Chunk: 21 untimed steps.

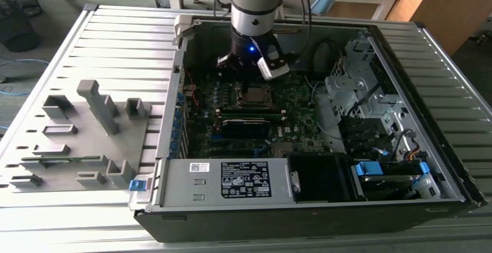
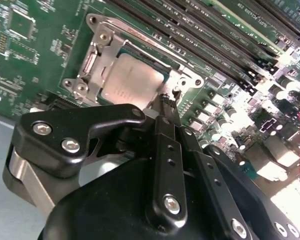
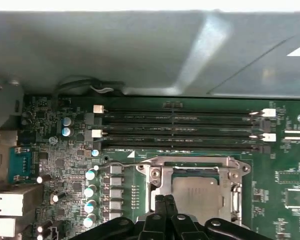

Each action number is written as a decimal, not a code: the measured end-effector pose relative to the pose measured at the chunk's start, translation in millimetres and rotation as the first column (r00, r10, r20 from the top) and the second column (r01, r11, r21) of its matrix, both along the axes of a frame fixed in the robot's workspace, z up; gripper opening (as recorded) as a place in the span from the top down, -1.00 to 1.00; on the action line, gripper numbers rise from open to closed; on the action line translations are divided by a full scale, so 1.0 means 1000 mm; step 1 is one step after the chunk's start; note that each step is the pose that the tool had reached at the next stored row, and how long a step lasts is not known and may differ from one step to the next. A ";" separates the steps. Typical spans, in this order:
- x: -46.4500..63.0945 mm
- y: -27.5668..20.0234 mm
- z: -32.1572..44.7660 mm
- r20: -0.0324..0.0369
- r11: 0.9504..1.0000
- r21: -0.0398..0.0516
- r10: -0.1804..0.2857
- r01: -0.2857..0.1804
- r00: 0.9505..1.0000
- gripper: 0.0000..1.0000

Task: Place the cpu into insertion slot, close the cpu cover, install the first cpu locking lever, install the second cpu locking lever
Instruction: 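Close the cpu cover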

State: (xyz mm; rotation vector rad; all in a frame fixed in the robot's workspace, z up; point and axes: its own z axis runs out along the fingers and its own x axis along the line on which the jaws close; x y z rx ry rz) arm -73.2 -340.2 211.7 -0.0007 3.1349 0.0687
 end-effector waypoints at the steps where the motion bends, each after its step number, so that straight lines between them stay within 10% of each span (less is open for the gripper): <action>1: -0.001 0.0000 -0.0011 0.000 1.000 0.000 0.000 0.000 1.000 0.79; 21: -0.004 -0.0001 -0.0086 0.001 1.000 -0.002 0.000 0.000 1.000 0.79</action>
